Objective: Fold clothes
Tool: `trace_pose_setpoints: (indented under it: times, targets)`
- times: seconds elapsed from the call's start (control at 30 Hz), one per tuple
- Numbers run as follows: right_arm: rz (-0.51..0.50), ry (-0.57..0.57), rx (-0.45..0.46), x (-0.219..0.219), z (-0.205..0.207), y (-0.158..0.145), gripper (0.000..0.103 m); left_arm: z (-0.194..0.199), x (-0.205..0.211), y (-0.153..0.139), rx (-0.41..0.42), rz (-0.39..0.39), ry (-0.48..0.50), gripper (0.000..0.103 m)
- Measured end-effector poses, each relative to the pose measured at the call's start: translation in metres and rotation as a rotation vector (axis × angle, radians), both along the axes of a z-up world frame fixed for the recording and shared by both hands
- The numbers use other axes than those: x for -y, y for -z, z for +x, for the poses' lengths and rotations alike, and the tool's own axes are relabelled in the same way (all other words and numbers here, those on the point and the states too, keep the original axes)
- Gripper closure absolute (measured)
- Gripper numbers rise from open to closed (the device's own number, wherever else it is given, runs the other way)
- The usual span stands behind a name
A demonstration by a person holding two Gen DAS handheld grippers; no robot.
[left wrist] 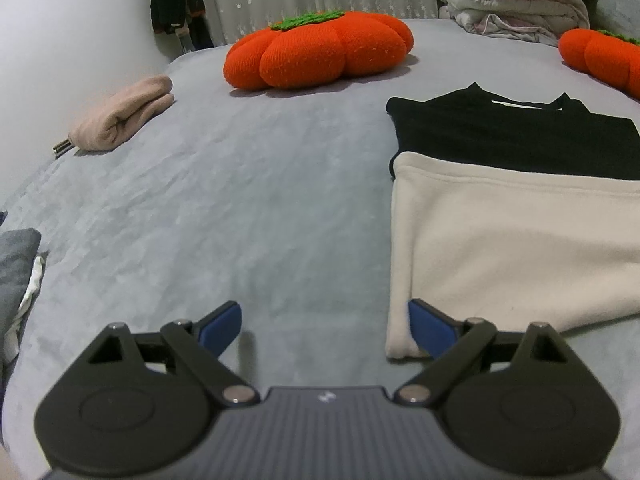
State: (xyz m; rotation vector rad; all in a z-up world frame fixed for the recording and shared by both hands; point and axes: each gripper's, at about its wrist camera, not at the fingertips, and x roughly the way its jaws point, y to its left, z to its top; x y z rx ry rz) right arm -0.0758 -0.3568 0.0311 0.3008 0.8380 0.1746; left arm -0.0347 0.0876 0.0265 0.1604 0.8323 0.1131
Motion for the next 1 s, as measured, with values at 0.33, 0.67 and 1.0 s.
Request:
trace_pose_setpoints:
  times: [0.33,0.67,1.0]
  targets:
    - [-0.003,0.022,0.021,-0.008,-0.001,-0.004,0.090,-0.004,0.002,-0.002,0.008,0.025,0.018,0.009]
    - [-0.043,0.043,0.047,-0.011,0.001,-0.013,0.091,-0.017,0.005,-0.010,0.011,0.044,0.051,0.010]
    - [-0.048,0.064,0.080,-0.014,0.006,-0.024,0.092,-0.031,0.013,-0.016,0.039,0.119,0.119,0.010]
